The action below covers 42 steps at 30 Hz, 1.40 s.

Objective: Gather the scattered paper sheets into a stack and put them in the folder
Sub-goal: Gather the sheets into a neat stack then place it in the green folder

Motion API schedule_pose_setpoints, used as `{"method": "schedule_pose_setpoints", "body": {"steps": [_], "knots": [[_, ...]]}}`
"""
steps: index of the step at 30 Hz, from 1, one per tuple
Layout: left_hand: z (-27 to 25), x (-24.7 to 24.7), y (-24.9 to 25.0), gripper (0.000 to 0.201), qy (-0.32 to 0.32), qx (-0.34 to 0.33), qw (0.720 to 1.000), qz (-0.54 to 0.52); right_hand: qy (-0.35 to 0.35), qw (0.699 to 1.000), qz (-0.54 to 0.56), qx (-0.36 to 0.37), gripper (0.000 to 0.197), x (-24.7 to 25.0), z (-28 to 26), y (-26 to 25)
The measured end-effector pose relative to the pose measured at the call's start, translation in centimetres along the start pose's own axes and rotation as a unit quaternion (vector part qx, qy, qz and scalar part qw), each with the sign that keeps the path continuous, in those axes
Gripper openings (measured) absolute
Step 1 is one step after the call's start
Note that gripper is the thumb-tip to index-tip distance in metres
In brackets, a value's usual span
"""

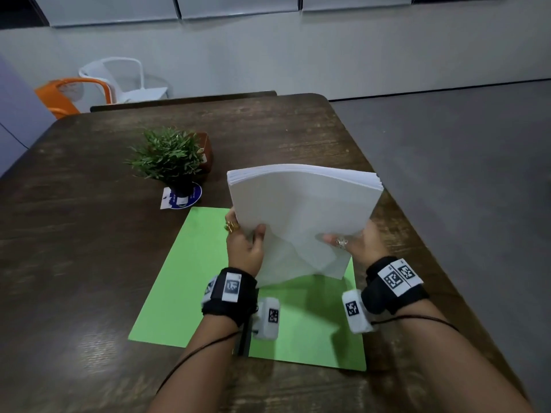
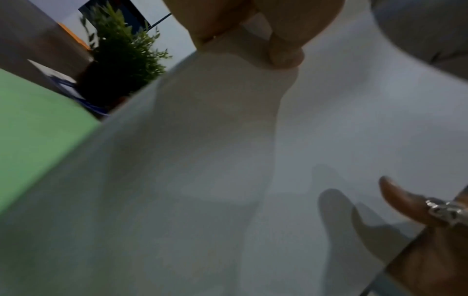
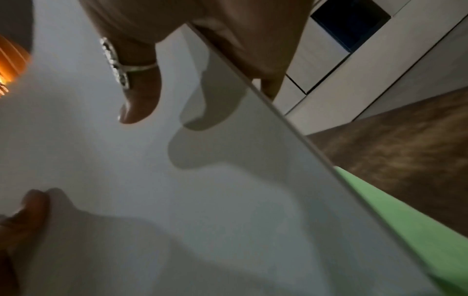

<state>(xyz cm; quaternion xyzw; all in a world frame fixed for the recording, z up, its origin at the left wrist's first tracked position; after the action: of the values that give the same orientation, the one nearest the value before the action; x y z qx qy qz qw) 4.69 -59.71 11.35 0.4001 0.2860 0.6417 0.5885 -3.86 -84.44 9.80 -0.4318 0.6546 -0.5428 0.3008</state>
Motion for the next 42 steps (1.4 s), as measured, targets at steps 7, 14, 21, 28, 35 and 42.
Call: {"method": "schedule_pose_setpoints", "body": {"steps": [7, 14, 21, 28, 35, 42], "knots": [[-2.5, -1.2, -2.7, 0.028, -0.066, 0.062, 0.987, 0.132, 0.047, 0.998, -0.024, -0.021, 0.036, 0.0, 1.2, 3.7], [3.6, -1.4, 0.9, 0.051, -0.142, 0.038, 0.982, 0.116, 0.026, 1.0, 0.013, 0.006, 0.044, 0.9, -0.1, 0.5], [-2.2, -3.9, -5.9, 0.05, -0.279, 0.196, 0.932, 0.12, 0.025, 0.993, 0.035, -0.113, 0.042, 0.8, -2.9, 7.6], [-8.4, -4.5, -12.0, 0.074, -0.371, 0.328, 0.842, 0.214, 0.039, 0.975, 0.036, -0.215, 0.049, 0.4, -2.0, 14.4], [-10.7, -3.3, -19.7, 0.073, -0.428, 0.323, 0.806, 0.251, 0.028, 0.968, 0.006, -0.249, 0.04, -0.2, -0.6, 16.9], [-9.4, -3.4, -15.4, 0.052, -0.449, 0.258, 0.825, 0.224, 0.024, 0.965, -0.011, -0.26, 0.043, -0.5, 0.7, 16.9]]}}
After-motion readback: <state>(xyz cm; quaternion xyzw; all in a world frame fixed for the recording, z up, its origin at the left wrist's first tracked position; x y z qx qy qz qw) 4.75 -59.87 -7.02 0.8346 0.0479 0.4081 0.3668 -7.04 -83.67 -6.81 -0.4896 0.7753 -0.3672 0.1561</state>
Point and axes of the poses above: each hand's wrist, its own z-axis towards the middle knuckle, its own x-axis out of the back of the hand, y = z × x, the point moved 10 cm from there along z, towards the middle knuckle, and after that the axes turned 12 degrees about -x, right-handed, at the moved point
